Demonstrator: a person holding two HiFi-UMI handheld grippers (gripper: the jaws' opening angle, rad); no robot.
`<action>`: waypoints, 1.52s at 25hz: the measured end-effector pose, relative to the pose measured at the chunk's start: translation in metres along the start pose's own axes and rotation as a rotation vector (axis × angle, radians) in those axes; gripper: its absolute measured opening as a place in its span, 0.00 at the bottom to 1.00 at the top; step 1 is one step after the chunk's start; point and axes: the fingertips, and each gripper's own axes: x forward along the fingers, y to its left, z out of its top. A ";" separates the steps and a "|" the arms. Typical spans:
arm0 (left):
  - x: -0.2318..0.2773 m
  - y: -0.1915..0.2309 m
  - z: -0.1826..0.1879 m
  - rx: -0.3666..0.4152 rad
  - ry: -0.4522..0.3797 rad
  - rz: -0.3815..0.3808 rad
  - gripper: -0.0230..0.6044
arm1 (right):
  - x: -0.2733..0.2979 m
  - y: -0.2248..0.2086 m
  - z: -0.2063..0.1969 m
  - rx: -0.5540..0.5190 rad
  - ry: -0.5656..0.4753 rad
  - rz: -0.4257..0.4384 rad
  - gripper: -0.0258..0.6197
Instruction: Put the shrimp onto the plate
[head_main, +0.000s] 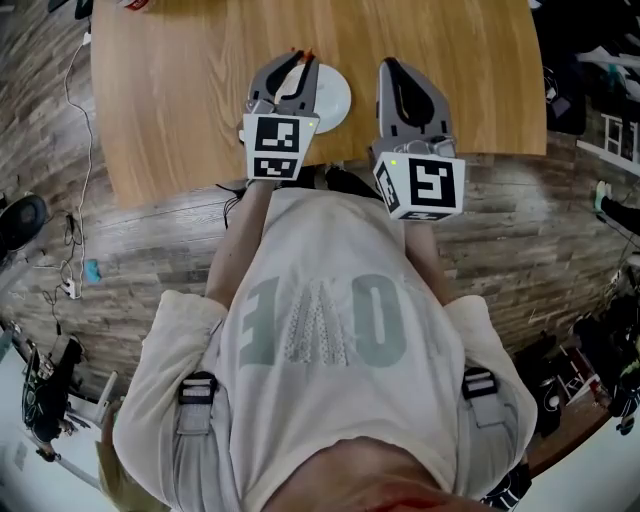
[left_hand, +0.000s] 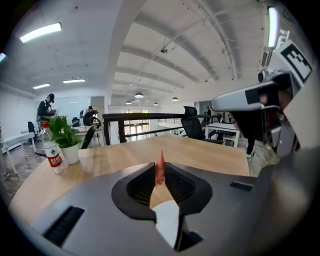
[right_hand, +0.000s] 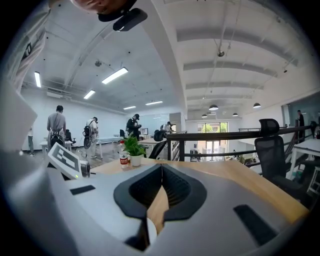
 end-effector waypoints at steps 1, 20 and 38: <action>0.004 -0.004 -0.011 -0.002 0.034 -0.020 0.14 | -0.002 -0.002 -0.003 0.003 0.008 -0.008 0.07; 0.020 -0.047 -0.126 0.017 0.474 -0.199 0.14 | -0.011 -0.009 -0.032 0.017 0.090 -0.042 0.07; 0.024 -0.054 -0.136 0.122 0.597 -0.257 0.14 | -0.011 -0.005 -0.038 0.022 0.102 -0.032 0.07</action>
